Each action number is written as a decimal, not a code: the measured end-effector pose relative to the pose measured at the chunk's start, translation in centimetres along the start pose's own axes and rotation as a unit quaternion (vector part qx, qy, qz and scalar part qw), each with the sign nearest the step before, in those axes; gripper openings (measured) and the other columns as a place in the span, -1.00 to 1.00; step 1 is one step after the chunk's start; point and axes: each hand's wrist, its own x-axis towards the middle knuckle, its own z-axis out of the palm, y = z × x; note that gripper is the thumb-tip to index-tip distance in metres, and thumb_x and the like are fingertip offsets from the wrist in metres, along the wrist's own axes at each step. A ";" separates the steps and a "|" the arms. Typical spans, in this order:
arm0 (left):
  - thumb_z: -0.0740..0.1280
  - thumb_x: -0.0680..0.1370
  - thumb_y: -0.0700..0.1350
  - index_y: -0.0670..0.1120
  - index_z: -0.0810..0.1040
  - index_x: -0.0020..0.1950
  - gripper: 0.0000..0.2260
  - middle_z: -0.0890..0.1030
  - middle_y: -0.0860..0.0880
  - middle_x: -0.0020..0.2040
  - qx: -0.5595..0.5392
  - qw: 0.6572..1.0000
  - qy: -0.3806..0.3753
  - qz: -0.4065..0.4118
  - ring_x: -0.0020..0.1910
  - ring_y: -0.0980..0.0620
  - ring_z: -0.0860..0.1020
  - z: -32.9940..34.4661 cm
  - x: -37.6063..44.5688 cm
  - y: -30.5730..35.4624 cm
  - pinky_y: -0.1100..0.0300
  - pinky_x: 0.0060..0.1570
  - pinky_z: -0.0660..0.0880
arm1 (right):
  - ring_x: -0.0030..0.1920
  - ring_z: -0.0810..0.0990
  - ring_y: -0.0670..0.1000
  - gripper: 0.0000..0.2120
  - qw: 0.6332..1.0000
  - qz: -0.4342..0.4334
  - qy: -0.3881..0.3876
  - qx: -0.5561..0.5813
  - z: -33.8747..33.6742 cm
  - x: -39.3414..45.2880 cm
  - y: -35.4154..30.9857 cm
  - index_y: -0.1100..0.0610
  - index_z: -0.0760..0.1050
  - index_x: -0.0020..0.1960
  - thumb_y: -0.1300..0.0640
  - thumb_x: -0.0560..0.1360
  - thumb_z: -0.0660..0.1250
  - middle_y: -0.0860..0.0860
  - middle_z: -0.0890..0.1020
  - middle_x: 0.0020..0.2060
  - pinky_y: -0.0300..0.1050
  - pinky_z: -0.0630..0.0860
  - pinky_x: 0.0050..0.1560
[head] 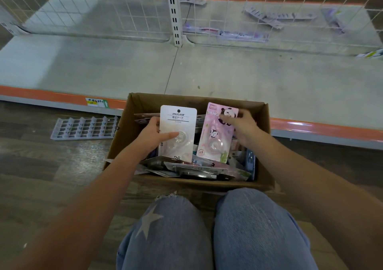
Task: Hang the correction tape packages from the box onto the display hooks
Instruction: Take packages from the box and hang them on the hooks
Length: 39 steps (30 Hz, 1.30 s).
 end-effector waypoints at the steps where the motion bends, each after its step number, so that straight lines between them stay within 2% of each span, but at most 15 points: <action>1: 0.46 0.45 -0.15 -0.08 0.18 0.46 -0.32 0.42 -0.06 0.38 0.014 1.000 -0.005 0.001 0.34 -0.09 0.42 0.0 0.0 -0.1 -0.07 0.31 0.39 | -0.01 0.60 0.11 -0.45 0.996 0.048 -0.028 0.063 -0.1 -0.4 0.8 0.18 0.27 0.23 0.23 0.37 0.49 0.10 0.55 0.10 0.12 0.59 -0.08; 2: 0.48 0.44 -0.16 -0.09 0.13 0.48 -0.27 0.40 -0.07 0.40 0.034 0.999 -0.010 0.005 0.35 -0.10 0.41 0.0 0.0 -0.2 -0.06 0.31 0.38 | -0.06 0.60 0.10 -0.46 0.991 0.078 -0.056 0.087 -0.1 -0.9 1.7 0.17 0.23 0.19 0.26 0.38 0.48 0.09 0.55 0.05 0.08 0.58 -0.13; 4: 0.49 0.42 -0.17 -0.09 0.07 0.49 -0.21 0.37 -0.07 0.41 0.072 0.997 -0.011 0.019 0.36 -0.10 0.39 0.0 0.0 -0.5 -0.05 0.31 0.38 | -0.02 0.61 0.11 -0.50 0.987 0.099 -0.107 0.066 0.4 -1.5 3.4 0.20 0.27 0.19 0.32 0.37 0.46 0.10 0.58 0.04 0.08 0.57 -0.04; 6: 0.50 0.41 -0.18 -0.09 0.06 0.49 -0.19 0.38 -0.08 0.41 0.085 0.996 -0.016 0.031 0.35 -0.08 0.40 -0.1 0.0 -0.7 -0.02 0.30 0.40 | 0.13 0.58 0.14 -0.52 0.987 0.077 -0.142 0.020 0.9 -1.9 4.5 0.15 0.41 0.19 0.39 0.35 0.45 0.11 0.59 0.13 0.19 0.53 0.13; 8: 0.51 0.40 -0.18 -0.07 0.07 0.50 -0.19 0.38 -0.05 0.41 0.099 0.994 -0.034 0.045 0.35 -0.05 0.40 -0.4 0.0 -0.8 0.04 0.27 0.41 | 0.17 0.54 0.11 -0.56 0.987 0.042 -0.156 -0.019 1.2 -2.0 4.7 0.04 0.44 0.06 0.43 0.33 0.45 0.05 0.59 0.09 0.20 0.47 0.23; 10: 0.52 0.40 -0.17 -0.04 0.10 0.51 -0.18 0.40 -0.01 0.40 0.122 0.989 -0.054 0.059 0.34 -0.01 0.41 -0.6 0.1 -1.0 0.09 0.24 0.41 | 0.12 0.54 0.06 -0.56 0.984 0.021 -0.168 -0.063 1.4 -2.2 4.6 0.01 0.41 0.02 0.41 0.33 0.46 -0.02 0.58 0.01 0.11 0.46 0.23; 13: 0.51 0.40 -0.17 -0.03 0.20 0.48 -0.26 0.46 0.03 0.33 0.098 0.992 -0.056 0.054 0.27 0.03 0.45 -0.5 0.3 -1.1 0.10 0.18 0.45 | 0.17 0.55 0.10 -0.58 0.979 0.003 -0.181 -0.098 1.5 -2.5 4.8 0.02 0.45 0.05 0.36 0.33 0.48 0.02 0.60 0.07 0.15 0.47 0.25; 16: 0.46 0.44 -0.20 -0.04 0.34 0.40 -0.43 0.54 0.01 0.25 -0.003 0.999 -0.037 0.033 0.22 -0.03 0.52 -0.6 0.3 -0.7 0.07 0.07 0.53 | 0.14 0.56 0.08 -0.64 0.984 -0.017 -0.163 -0.075 0.8 -2.7 3.0 0.06 0.47 0.11 0.34 0.39 0.44 0.04 0.60 0.12 0.10 0.51 0.17; 19: 0.42 0.47 -0.23 -0.04 0.39 0.38 -0.50 0.57 -0.01 0.22 -0.089 0.995 -0.053 0.012 0.21 -0.06 0.54 -1.3 -0.7 0.9 -0.09 0.16 0.53 | -0.04 0.62 0.03 -0.69 0.987 0.011 -0.160 -0.001 -0.6 -3.8 -0.3 0.15 0.48 0.15 0.36 0.44 0.37 0.08 0.63 0.06 -0.06 0.59 -0.13; 23: 0.40 0.48 -0.20 -0.11 0.49 0.29 -0.62 0.63 -0.04 0.15 -0.142 0.987 -0.069 0.000 0.16 -0.11 0.58 -2.2 -3.9 5.9 -0.03 0.12 0.54 | -0.08 0.65 0.04 -0.72 0.986 0.030 -0.162 0.006 -2.5 -7.4 -5.7 0.23 0.51 0.15 0.33 0.45 0.38 0.12 0.65 0.04 -0.12 0.62 -0.27; 24: 0.41 0.48 -0.18 -0.11 0.51 0.27 -0.64 0.64 -0.04 0.14 -0.142 0.988 -0.067 -0.003 0.16 -0.11 0.58 -2.5 -4.9 7.4 -0.02 0.12 0.53 | -0.08 0.65 0.04 -0.75 0.986 0.031 -0.163 0.008 -2.9 -8.5 -7.2 0.22 0.52 0.13 0.32 0.45 0.38 0.11 0.65 0.02 -0.12 0.62 -0.25; 27: 0.40 0.49 -0.17 -0.12 0.53 0.26 -0.66 0.64 -0.06 0.16 -0.125 0.988 -0.087 0.003 0.14 -0.08 0.59 -3.6 -8.5 12.3 -0.03 0.18 0.50 | 0.03 0.63 0.09 -0.78 0.985 0.040 -0.168 0.028 -3.9 -12.2 -11.6 0.19 0.53 0.09 0.31 0.45 0.38 0.10 0.66 0.04 -0.02 0.57 0.02; 31: 0.44 0.48 -0.14 -0.08 0.58 0.19 -0.72 0.67 -0.03 0.10 -0.087 0.992 -0.084 0.029 0.10 -0.04 0.62 -5.6 -14.0 19.3 -0.08 0.23 0.47 | -0.01 0.64 0.07 -0.79 0.981 0.033 -0.187 0.044 -5.3 -18.2 -17.9 0.17 0.53 0.08 0.33 0.46 0.36 0.10 0.66 0.02 -0.10 0.58 -0.08; 36: 0.51 0.27 0.15 0.02 0.61 0.15 -0.51 0.67 0.00 0.09 -0.082 0.991 -0.099 0.043 0.12 -0.07 0.62 -8.7 -22.4 28.2 -0.17 0.24 0.45 | -0.14 0.68 0.01 -0.78 0.981 0.018 -0.184 0.060 -7.6 -27.3 -25.7 0.19 0.55 0.07 0.36 0.44 0.37 0.08 0.69 -0.06 -0.18 0.61 -0.20; 39: 0.51 0.35 0.06 -0.07 0.60 0.18 -0.56 0.67 -0.05 0.08 -0.090 0.989 -0.107 0.047 0.10 -0.10 0.63 -10.1 -27.1 33.2 -0.18 0.22 0.46 | -0.07 0.68 0.03 -0.75 0.983 0.007 -0.170 0.074 -9.6 -32.7 -29.8 0.19 0.55 0.10 0.32 0.43 0.40 0.08 0.69 -0.01 -0.13 0.61 -0.08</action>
